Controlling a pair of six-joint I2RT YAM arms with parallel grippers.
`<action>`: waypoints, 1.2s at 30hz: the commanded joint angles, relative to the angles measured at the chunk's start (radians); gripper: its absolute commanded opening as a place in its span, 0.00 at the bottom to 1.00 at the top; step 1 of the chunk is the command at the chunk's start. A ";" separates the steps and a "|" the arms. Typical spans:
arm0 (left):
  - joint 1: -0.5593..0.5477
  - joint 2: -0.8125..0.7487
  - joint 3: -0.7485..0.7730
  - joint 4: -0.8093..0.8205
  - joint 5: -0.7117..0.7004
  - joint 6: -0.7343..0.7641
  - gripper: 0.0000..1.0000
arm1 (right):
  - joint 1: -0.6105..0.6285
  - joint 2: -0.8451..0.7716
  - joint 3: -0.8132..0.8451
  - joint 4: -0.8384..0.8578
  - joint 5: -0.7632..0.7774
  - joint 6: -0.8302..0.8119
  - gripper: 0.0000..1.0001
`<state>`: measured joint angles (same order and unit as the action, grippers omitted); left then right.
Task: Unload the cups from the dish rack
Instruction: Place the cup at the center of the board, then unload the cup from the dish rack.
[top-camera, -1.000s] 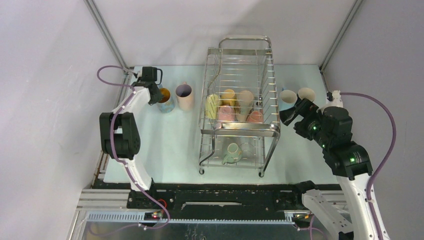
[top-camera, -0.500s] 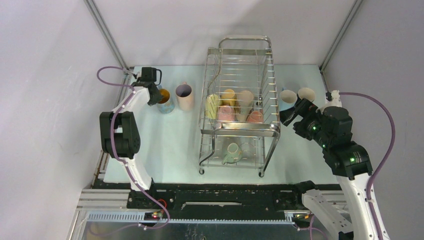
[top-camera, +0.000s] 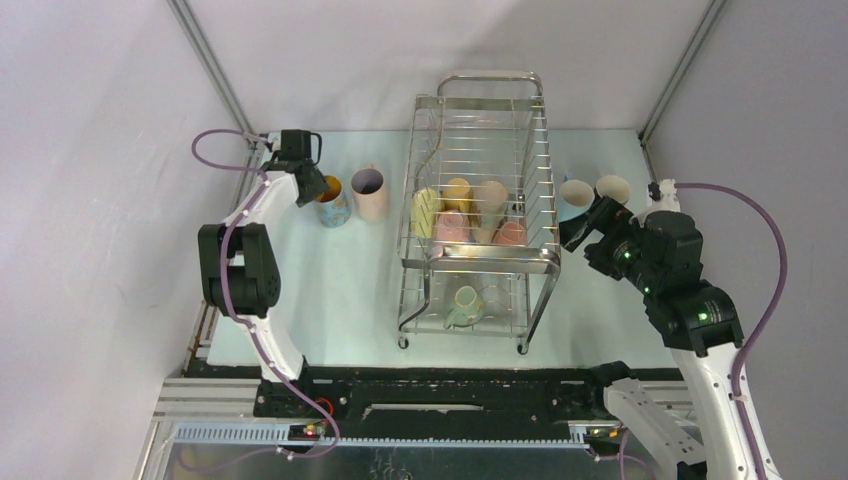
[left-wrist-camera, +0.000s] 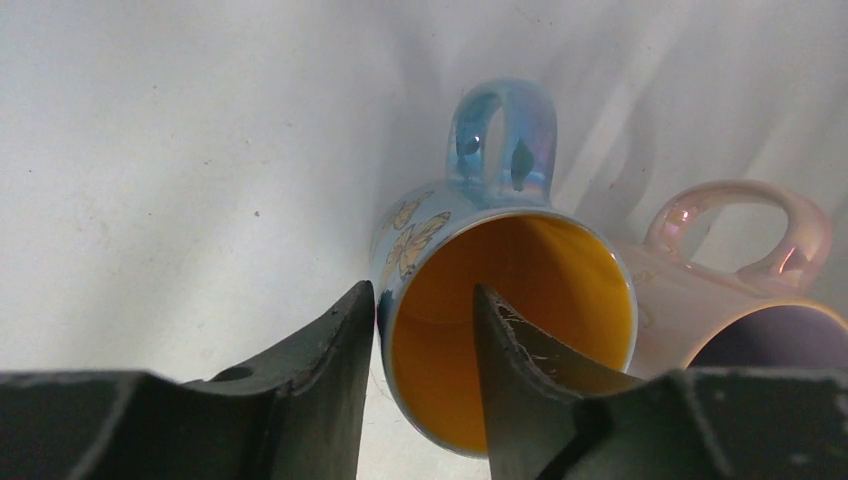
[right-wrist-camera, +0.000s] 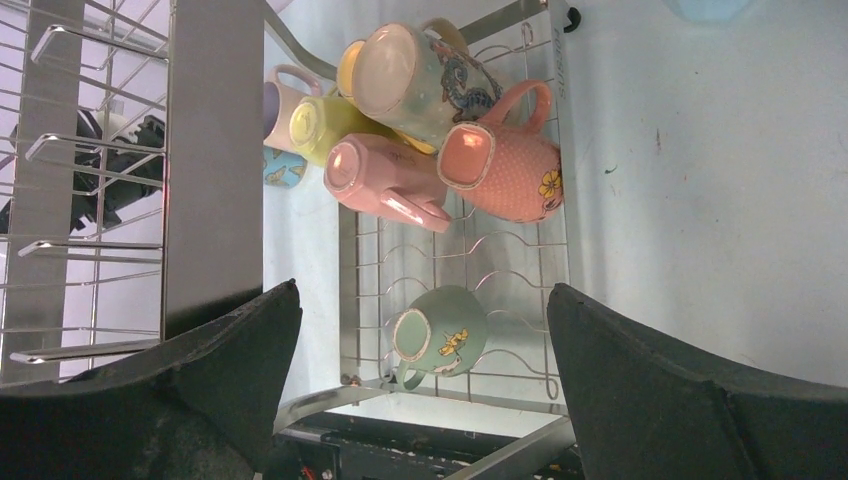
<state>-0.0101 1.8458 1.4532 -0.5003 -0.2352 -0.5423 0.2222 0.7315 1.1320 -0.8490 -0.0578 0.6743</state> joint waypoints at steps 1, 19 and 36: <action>0.006 -0.039 0.063 0.030 0.015 -0.007 0.50 | -0.006 0.010 -0.002 0.014 -0.011 -0.019 1.00; 0.007 -0.178 0.054 0.049 0.024 0.003 1.00 | -0.006 0.030 -0.022 0.024 -0.017 -0.006 1.00; 0.003 -0.484 -0.089 0.086 0.154 0.016 1.00 | -0.016 0.135 -0.052 0.117 -0.111 -0.016 1.00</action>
<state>-0.0097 1.4700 1.4178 -0.4423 -0.1535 -0.5407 0.2020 0.8288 1.0973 -0.8047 -0.0917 0.6746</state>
